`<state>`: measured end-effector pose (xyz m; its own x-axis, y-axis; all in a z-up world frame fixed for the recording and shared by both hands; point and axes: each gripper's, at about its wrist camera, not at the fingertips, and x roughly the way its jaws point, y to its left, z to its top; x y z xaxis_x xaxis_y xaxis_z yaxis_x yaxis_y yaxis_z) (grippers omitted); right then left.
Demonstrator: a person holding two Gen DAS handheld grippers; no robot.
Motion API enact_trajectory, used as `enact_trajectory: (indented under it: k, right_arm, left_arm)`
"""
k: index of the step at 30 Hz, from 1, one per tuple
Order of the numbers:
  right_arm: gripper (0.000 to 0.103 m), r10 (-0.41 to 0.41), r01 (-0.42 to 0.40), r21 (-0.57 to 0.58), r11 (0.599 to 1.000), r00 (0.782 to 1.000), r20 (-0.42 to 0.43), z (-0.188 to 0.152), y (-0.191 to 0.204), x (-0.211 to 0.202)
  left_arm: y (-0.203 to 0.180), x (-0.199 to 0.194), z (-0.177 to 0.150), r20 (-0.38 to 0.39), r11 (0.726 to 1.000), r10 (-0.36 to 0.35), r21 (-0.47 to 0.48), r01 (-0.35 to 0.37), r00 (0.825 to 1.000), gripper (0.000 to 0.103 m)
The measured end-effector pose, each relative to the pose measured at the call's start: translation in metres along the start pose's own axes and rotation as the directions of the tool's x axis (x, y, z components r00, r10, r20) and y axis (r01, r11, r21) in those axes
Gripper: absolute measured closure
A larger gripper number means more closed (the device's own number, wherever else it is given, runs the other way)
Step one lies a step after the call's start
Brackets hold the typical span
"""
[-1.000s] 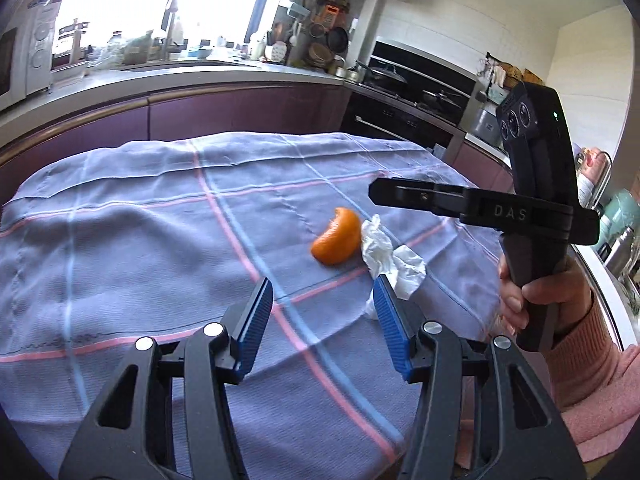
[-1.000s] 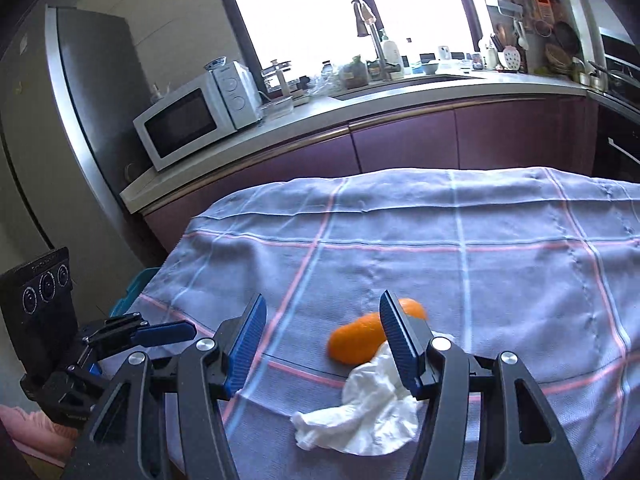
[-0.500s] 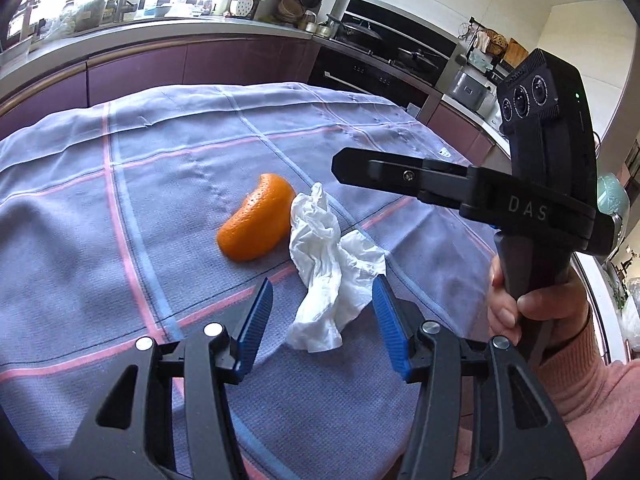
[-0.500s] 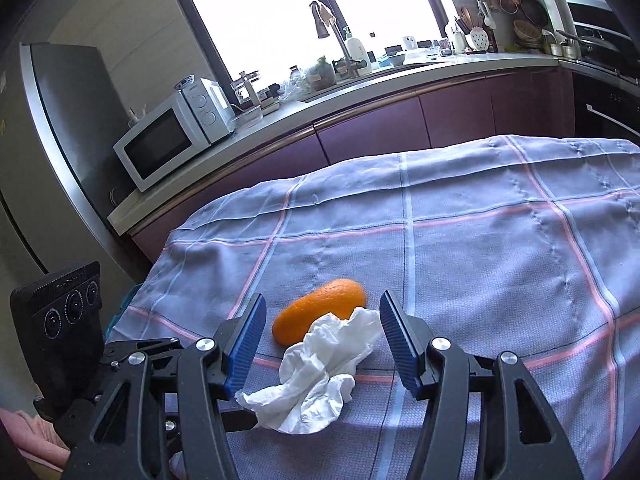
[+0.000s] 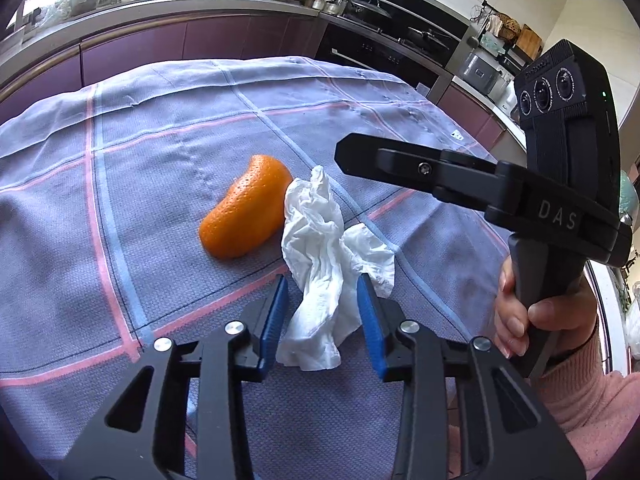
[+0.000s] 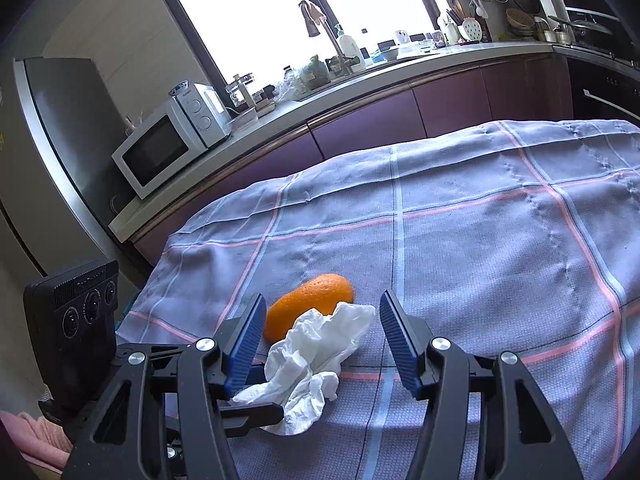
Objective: Collect trash
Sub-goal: 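Grasp the crumpled white tissue with the left tool and lift it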
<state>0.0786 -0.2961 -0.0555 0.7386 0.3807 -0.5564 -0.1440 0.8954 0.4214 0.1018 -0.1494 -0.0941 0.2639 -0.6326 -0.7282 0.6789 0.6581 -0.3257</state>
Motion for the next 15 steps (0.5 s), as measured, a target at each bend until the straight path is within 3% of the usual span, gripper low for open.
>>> enact_trajectory:
  k: [3, 15]
  right_arm:
    - [0.046, 0.004, -0.004, 0.002, 1.000, 1.000, 0.000, 0.000, 0.000, 0.001]
    - [0.046, 0.012, -0.012, 0.006, 1.000, 1.000, -0.002, 0.001, 0.001, 0.003]
  left_arm:
    - [-0.002, 0.000, -0.002, -0.007, 1.000, -0.003, 0.009, 0.003, 1.000, 0.090]
    - [-0.010, -0.033, -0.013, 0.047, 0.997, 0.012, 0.074, -0.015, 0.999, 0.094]
